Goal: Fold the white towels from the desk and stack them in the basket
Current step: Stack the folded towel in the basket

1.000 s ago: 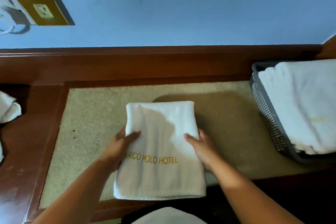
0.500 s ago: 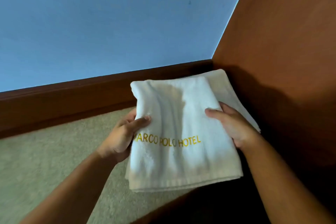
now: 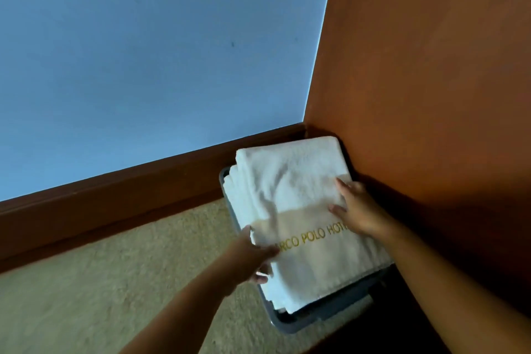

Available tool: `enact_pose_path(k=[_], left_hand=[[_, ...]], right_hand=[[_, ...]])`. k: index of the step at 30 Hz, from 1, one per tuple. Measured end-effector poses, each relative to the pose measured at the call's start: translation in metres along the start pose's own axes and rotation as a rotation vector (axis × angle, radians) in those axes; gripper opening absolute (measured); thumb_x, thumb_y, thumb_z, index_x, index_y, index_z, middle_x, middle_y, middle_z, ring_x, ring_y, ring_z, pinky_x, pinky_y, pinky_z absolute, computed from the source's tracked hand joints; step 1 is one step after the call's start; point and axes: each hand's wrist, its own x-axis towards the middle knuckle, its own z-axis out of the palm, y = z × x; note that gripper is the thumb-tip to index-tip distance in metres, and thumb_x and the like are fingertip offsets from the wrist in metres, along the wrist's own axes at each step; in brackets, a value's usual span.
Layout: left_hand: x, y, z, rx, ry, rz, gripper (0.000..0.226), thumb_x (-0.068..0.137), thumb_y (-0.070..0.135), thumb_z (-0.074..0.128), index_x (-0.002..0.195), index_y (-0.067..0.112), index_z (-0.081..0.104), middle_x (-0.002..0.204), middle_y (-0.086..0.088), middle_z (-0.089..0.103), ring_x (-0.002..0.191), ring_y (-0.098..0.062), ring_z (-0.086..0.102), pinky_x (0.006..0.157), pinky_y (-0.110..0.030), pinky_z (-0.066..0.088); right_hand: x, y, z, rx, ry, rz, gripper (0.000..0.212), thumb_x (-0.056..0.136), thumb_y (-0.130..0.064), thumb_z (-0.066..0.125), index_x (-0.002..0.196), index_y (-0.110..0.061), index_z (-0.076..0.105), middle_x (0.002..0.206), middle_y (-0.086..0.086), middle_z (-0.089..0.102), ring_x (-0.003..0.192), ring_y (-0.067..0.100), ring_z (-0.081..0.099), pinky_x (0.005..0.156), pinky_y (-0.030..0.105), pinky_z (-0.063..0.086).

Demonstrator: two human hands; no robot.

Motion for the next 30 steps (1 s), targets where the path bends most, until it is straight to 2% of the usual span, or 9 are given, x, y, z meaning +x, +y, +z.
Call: enact_pose_path(k=[3,5,7,9,12,16,23,27,30], left_hand=[[0.012,-0.01,0.008,-0.018,0.129,0.005,0.056,0.09,0.033,0.075,0.13,0.015,0.041,0.091,-0.011,0.07,0.069,-0.018,0.068,0.058,-0.033,0.057],[0.019,-0.009,0.008,0.234,0.303,0.097,0.083,0.082,0.059,0.07,0.143,0.018,0.03,0.125,-0.011,0.064,0.103,-0.022,0.067,0.08,-0.043,0.06],[0.022,0.0,0.009,0.543,0.485,0.254,0.091,0.086,0.059,0.062,0.154,0.019,0.018,0.15,-0.01,0.037,0.134,-0.028,0.044,0.108,-0.047,0.045],[0.025,0.02,0.014,0.799,0.589,0.496,0.082,0.093,0.052,0.054,0.157,0.018,0.017,0.154,-0.008,0.024,0.141,-0.028,0.028,0.115,-0.044,0.033],[0.05,0.054,0.02,1.068,0.51,0.69,0.075,0.096,0.051,0.045,0.159,0.021,0.017,0.168,-0.005,0.006,0.152,-0.028,0.009,0.122,-0.043,0.016],[0.1,0.084,0.012,1.273,0.408,0.605,0.081,0.099,0.059,0.036,0.161,0.026,-0.004,0.166,0.0,-0.022,0.154,-0.023,-0.018,0.125,-0.044,-0.003],[0.144,0.084,-0.014,1.316,0.329,0.445,0.113,0.075,0.094,0.028,0.158,0.031,-0.016,0.165,-0.002,-0.027,0.153,-0.026,-0.021,0.123,-0.046,-0.009],[0.156,0.086,-0.016,1.254,0.332,0.419,0.125,0.065,0.101,0.03,0.157,0.031,-0.019,0.164,-0.001,-0.029,0.152,-0.026,-0.024,0.124,-0.047,-0.009],[0.159,0.086,-0.018,1.237,0.33,0.424,0.125,0.065,0.1,0.031,0.157,0.032,-0.02,0.163,0.0,-0.03,0.151,-0.025,-0.026,0.124,-0.047,-0.009]], right_hand=[[0.012,0.013,0.028,0.127,0.185,-0.011,0.074,0.094,-0.044,0.06,0.158,-0.024,0.027,0.158,0.013,0.02,0.14,0.031,0.035,0.114,0.044,0.035],[0.019,0.014,0.035,0.142,0.264,-0.015,0.077,0.088,-0.047,0.059,0.156,-0.022,0.032,0.156,0.017,0.024,0.138,0.036,0.035,0.112,0.045,0.036],[0.022,0.008,0.036,0.083,0.283,-0.016,0.084,0.081,-0.055,0.044,0.157,-0.022,0.03,0.159,0.019,0.02,0.143,0.039,0.028,0.115,0.047,0.031],[0.026,0.001,0.035,-0.017,0.289,-0.111,0.089,0.076,-0.056,0.027,0.158,-0.024,0.025,0.165,0.017,0.009,0.15,0.038,0.013,0.12,0.05,0.019],[0.039,-0.011,0.029,-0.064,0.277,-0.268,0.084,0.079,-0.052,0.019,0.16,-0.03,0.015,0.168,0.011,-0.006,0.154,0.03,-0.003,0.122,0.052,0.008],[0.075,-0.025,0.023,-0.087,0.277,-0.235,0.084,0.083,-0.066,0.014,0.16,-0.034,-0.001,0.167,0.003,-0.016,0.154,0.022,-0.013,0.122,0.05,0.001],[0.123,-0.034,0.019,-0.112,0.133,-0.24,0.086,0.082,-0.068,0.022,0.159,-0.037,-0.003,0.167,-0.001,-0.015,0.154,0.019,-0.013,0.123,0.048,-0.001],[0.152,-0.038,0.015,-0.103,0.061,-0.265,0.075,0.097,-0.055,0.043,0.158,-0.04,0.003,0.168,-0.002,-0.01,0.154,0.018,-0.012,0.124,0.047,-0.001],[0.166,-0.04,0.011,-0.114,0.026,-0.281,0.072,0.099,-0.054,0.042,0.158,-0.04,0.004,0.168,-0.002,-0.009,0.154,0.019,-0.012,0.124,0.047,-0.002]])
